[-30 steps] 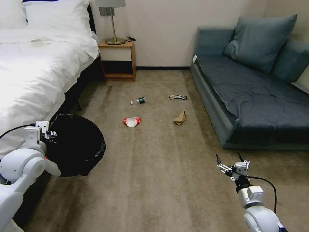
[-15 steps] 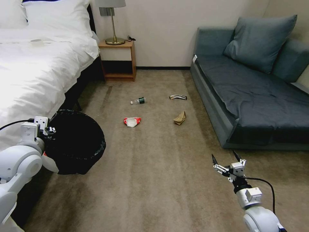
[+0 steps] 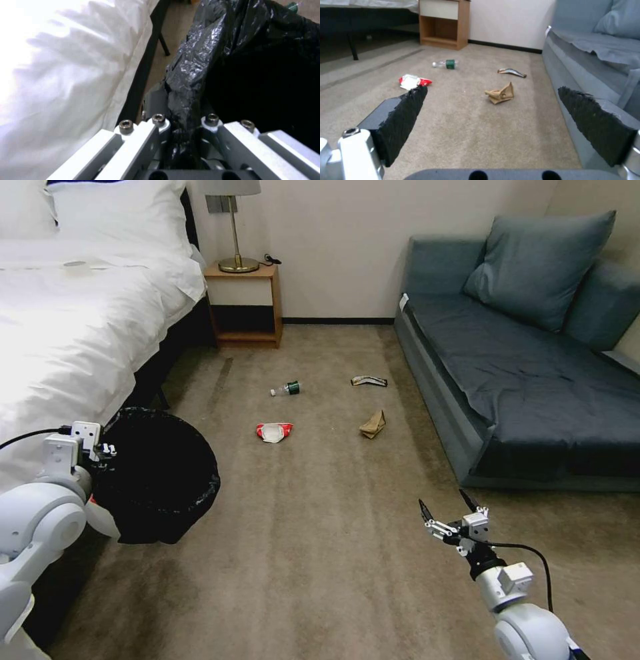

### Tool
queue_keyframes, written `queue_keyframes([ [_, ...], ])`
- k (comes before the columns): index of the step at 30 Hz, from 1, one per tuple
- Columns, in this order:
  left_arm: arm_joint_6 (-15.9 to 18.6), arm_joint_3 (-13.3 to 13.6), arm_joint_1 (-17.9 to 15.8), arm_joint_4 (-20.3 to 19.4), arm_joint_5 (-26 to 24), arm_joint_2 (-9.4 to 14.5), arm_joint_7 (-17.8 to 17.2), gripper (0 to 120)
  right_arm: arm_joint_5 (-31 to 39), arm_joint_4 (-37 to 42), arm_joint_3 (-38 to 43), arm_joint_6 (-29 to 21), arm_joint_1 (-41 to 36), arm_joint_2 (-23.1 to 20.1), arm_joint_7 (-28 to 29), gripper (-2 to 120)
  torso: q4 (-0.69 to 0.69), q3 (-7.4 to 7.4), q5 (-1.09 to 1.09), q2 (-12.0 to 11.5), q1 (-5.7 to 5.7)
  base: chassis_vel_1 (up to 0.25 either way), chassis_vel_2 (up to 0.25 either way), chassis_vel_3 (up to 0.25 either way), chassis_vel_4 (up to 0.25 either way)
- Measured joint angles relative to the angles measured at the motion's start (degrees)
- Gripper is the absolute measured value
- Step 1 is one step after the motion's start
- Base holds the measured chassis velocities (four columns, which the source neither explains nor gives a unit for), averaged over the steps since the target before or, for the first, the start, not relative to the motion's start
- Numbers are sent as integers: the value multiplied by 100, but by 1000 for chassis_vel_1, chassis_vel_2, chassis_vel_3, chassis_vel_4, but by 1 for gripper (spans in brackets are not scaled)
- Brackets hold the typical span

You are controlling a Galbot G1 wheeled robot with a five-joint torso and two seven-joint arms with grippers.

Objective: Pick up the trash bin, then pick up the garbage on the floor and place it into the trash bin.

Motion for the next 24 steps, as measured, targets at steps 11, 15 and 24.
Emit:
queue_keyframes([
  [11,-11,88,-127,29,-46,21,12,5,284,-22,-22,13,120,-76,-89,100,0,-1,0,0,0,-29,26,22,-33],
  [15,-17,99,-133,41,-45,10,20,5,286,-43,-27,23,126,-78,-105,100,0,-1,-1,0,0,-134,140,149,-131],
  [24,-41,119,-128,91,2,-46,61,5,286,-139,-84,46,165,-64,-117,100,1,1,0,0,1,-208,219,213,-207],
])
